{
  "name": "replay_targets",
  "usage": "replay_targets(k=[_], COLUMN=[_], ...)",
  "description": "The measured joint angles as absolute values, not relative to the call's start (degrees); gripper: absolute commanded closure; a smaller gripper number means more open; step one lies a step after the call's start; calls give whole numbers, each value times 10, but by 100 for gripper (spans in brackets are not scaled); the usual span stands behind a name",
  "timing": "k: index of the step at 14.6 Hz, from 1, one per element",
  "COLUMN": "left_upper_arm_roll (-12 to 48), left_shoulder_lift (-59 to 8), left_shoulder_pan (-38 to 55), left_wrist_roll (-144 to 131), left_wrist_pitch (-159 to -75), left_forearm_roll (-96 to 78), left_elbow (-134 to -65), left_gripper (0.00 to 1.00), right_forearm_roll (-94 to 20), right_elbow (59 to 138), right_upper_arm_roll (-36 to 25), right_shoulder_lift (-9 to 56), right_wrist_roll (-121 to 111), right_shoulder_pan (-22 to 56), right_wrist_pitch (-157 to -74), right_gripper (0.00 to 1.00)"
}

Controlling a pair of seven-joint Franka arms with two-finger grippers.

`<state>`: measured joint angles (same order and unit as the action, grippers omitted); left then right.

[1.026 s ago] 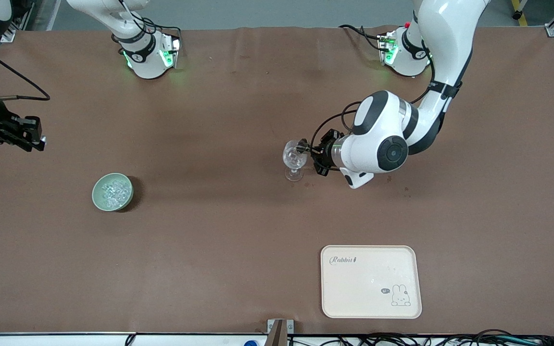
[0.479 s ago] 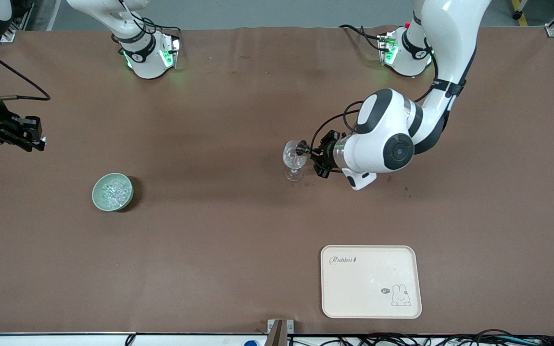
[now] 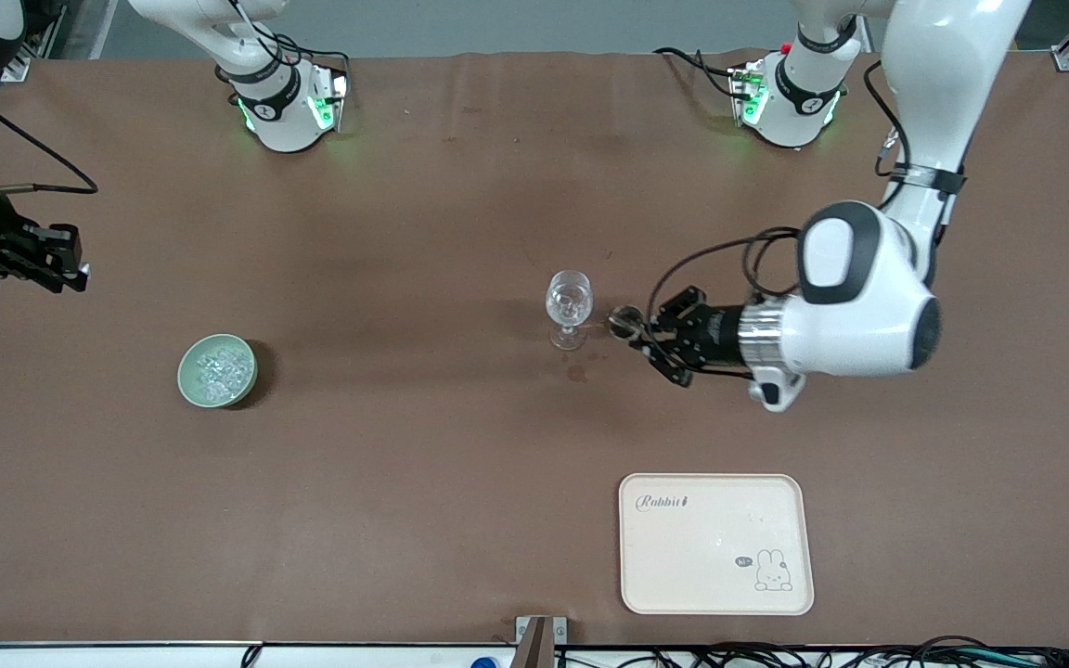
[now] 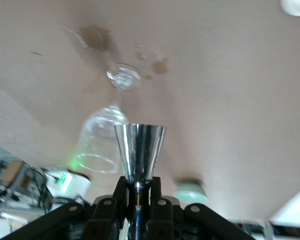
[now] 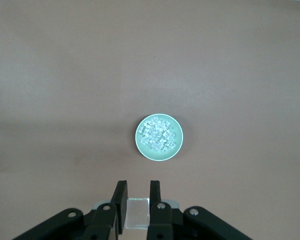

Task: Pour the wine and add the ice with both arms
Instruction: 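Carry the jigger to the tray while the right gripper nears the glass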

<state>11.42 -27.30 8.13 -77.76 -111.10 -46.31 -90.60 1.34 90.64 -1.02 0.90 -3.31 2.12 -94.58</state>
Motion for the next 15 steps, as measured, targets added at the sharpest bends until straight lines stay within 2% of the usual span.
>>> replay_targets(k=[3,7,12,15], left_upper_arm_roll=[113,110,108,104], left_shoulder_lift=[-312,-397,-486,-536], left_shoulder_pan=[30,-33,-77,-82], left_wrist_roll=[-721,-643,-518,-511], left_wrist_pitch=[-1112,-1114,-1153,-1173], left_forearm_roll=[-535,-654,-757,-778], left_elbow=[-863,-798,-774,-740], left_gripper=[99,99,99,99], right_forearm_roll=[11,11,-20,-33], right_elbow=[905,881,789,757], right_upper_arm_roll=[-9,-5,-2,-3], right_shoulder_lift=[9,29,125,176], right_wrist_roll=[36,193,381,462], right_shoulder_pan=[52,146,274,333], right_wrist_pitch=[-950,-956,-974,-1032], right_gripper=[97,98,98,98])
